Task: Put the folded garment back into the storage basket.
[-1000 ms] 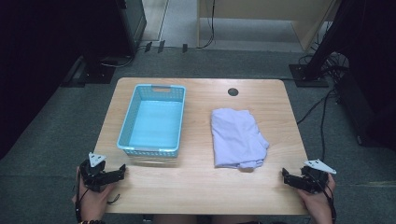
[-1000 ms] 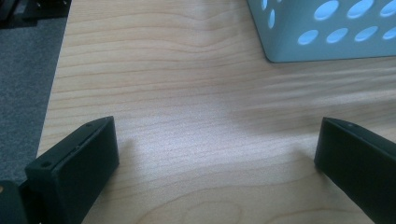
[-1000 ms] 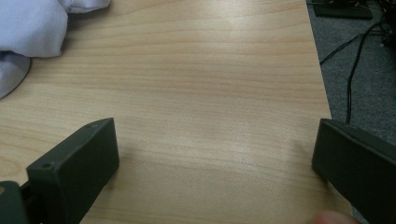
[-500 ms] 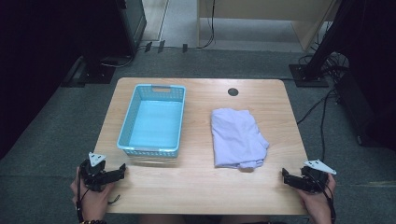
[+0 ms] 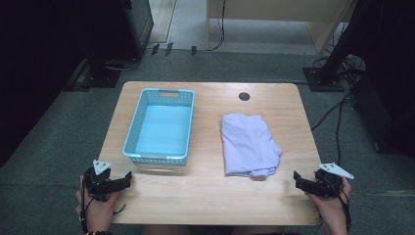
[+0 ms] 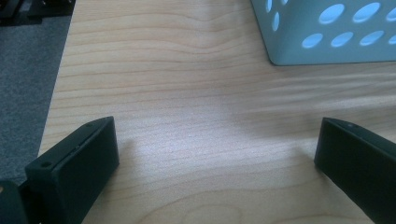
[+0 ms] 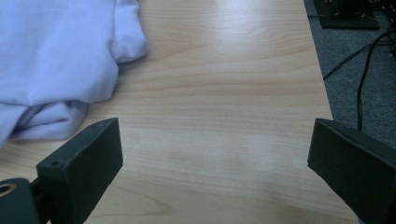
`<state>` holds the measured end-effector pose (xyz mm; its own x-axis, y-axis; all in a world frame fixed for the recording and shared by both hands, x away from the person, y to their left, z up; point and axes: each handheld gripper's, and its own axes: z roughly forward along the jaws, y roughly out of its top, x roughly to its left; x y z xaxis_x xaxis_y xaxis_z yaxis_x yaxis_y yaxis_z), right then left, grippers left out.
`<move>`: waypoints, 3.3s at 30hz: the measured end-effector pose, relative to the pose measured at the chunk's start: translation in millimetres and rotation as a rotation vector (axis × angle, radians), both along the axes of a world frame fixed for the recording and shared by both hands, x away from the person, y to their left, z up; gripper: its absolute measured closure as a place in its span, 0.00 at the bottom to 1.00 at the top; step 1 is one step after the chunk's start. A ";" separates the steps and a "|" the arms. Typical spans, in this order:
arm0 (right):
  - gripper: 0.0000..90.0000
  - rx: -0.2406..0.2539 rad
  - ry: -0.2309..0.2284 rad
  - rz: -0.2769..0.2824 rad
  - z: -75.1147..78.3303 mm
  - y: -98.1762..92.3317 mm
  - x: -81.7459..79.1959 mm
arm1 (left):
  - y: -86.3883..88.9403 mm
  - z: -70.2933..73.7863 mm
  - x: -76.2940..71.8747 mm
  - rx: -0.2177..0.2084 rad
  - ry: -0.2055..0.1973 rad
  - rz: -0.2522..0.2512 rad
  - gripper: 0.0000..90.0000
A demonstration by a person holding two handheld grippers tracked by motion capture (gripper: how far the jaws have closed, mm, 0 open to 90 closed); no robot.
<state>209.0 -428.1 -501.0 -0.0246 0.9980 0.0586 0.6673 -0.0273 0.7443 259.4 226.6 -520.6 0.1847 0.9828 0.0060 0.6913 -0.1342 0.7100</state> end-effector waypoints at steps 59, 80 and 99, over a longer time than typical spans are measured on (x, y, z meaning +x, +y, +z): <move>0.02 -0.001 -0.004 0.149 27.9 105.6 77.5 | -0.4 0.0 1.2 0.000 0.000 -0.002 0.00; 0.02 -0.027 0.030 0.152 15.2 138.9 110.5 | -0.4 0.2 1.6 0.000 0.001 -0.004 0.00; 0.00 -0.079 0.092 0.123 5.0 154.5 136.8 | -0.6 0.1 2.1 0.000 0.000 -0.004 0.00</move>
